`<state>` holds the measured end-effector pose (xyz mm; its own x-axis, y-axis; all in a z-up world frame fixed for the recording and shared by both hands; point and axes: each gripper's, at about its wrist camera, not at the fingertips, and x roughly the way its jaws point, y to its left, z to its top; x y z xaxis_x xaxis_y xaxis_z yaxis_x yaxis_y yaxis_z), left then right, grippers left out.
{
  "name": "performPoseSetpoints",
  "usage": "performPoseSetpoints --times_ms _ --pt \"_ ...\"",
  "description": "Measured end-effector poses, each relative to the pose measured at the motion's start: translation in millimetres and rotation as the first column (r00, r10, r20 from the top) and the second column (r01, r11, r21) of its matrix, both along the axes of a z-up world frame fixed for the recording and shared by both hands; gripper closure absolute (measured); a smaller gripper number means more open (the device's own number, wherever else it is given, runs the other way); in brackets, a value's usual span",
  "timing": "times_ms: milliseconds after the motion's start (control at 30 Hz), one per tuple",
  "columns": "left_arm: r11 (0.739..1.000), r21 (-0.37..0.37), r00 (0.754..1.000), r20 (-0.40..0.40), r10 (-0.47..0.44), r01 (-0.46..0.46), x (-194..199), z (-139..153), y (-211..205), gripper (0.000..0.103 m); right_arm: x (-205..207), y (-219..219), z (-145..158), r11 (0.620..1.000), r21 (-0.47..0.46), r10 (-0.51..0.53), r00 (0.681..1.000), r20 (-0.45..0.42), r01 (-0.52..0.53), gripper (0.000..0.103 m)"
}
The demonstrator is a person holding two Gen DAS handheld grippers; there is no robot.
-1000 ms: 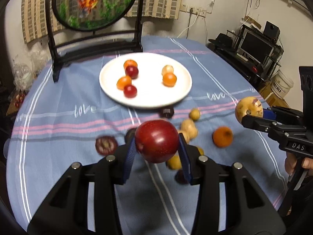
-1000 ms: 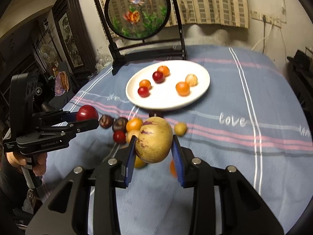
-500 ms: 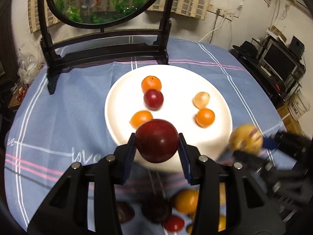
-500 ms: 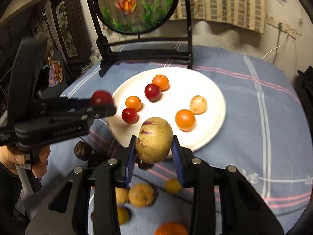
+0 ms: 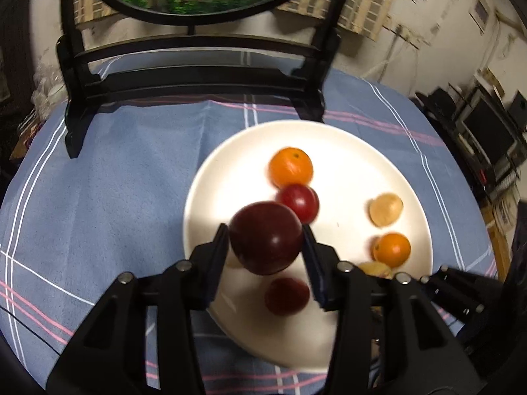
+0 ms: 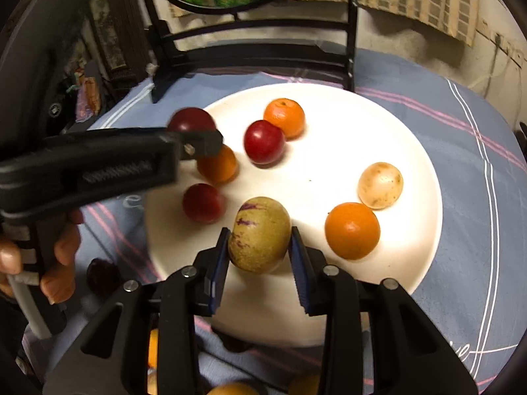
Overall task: Organize fruits
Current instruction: 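Carry both fruits onto the white plate and open both tools, then move the right tool to a mandarin orange while the left tool approaches a dark purple fruit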
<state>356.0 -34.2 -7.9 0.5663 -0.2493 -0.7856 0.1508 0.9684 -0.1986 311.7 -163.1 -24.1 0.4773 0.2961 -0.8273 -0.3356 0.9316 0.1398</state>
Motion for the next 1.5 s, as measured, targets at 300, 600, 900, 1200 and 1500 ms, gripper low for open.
performPoseSetpoints --times_ms 300,600,900,1200,1500 --pt "1.0 -0.013 0.999 0.04 0.013 -0.013 -8.7 16.0 2.7 0.032 -8.1 -17.8 19.1 0.996 0.078 -0.052 0.997 0.05 0.048 0.064" --pt "0.998 0.03 0.991 0.122 -0.053 0.05 -60.6 47.6 2.8 0.028 -52.3 -57.5 57.1 0.986 0.145 -0.098 0.989 0.113 0.082 0.051" --pt "0.989 0.086 0.974 0.18 -0.137 0.124 -147.3 55.4 3.0 0.018 -129.6 -89.4 63.7 0.981 0.112 -0.175 0.97 0.167 0.158 0.042" --pt "0.986 0.084 0.973 0.173 -0.156 0.143 -222.4 35.4 15.8 0.015 -194.9 -106.7 39.2 0.96 0.181 -0.236 0.966 0.101 0.216 0.042" --pt "0.985 0.095 0.978 0.137 -0.157 0.144 -263.4 15.0 20.9 0.015 -236.3 -96.6 11.2 0.97 0.142 -0.206 0.978 0.044 0.198 0.042"
